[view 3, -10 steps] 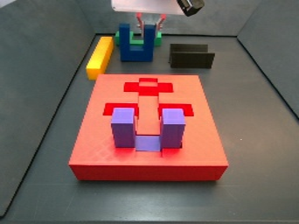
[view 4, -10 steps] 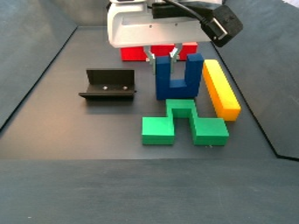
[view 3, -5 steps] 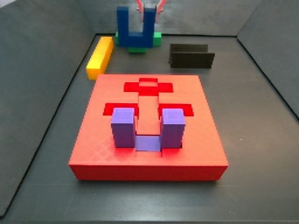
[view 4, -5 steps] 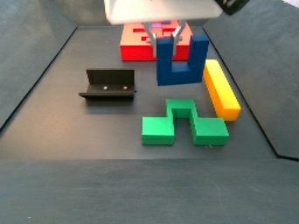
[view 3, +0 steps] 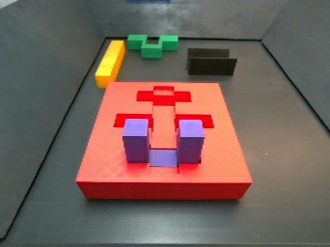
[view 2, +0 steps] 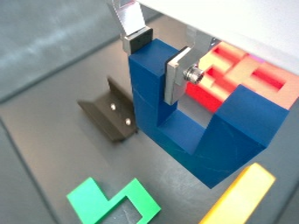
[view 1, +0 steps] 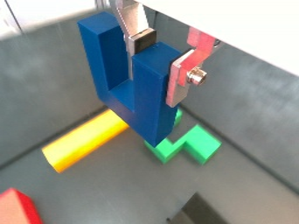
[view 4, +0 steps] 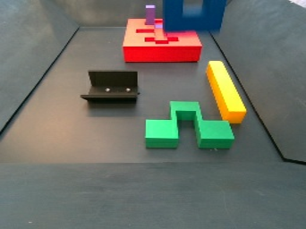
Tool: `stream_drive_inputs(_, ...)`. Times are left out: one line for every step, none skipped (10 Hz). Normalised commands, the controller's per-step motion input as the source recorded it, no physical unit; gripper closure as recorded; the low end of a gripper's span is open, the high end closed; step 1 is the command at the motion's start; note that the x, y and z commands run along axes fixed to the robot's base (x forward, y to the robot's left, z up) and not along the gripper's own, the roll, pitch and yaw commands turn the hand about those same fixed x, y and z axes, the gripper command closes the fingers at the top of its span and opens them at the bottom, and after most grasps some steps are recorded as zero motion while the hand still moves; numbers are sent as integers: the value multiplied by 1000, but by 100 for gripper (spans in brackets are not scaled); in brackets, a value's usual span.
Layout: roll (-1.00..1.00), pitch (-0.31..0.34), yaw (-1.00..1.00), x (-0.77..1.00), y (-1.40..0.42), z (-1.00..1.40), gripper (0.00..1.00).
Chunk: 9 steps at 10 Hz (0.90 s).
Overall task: Pick up the blue object. Move up. Move to above the board. Insert the blue object.
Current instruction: Move to above the board.
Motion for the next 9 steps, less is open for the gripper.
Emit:
stream_drive_inputs(-59, 78, -9, 26, 5, 501, 100)
stream_drive_inputs(-83, 71, -334, -46, -1400, 216, 100)
stream_drive_inputs(-19, 49, -283, -50, -1400, 202, 100)
stream_drive_inputs(21, 40, -192, -57, -1400, 207, 100)
stream_drive_inputs(-26, 23, -77, -51, -1400, 199, 100)
stream_drive_inputs(-32, 27, -15, -43, -1400, 205, 100)
stream_drive_inputs(-20, 48, 9, -35, -1400, 225, 100)
stream_drive_inputs(0, 77, 7, -24, -1400, 237, 100)
stream_drive_inputs(13, 95, 8, 6, -1400, 244, 100)
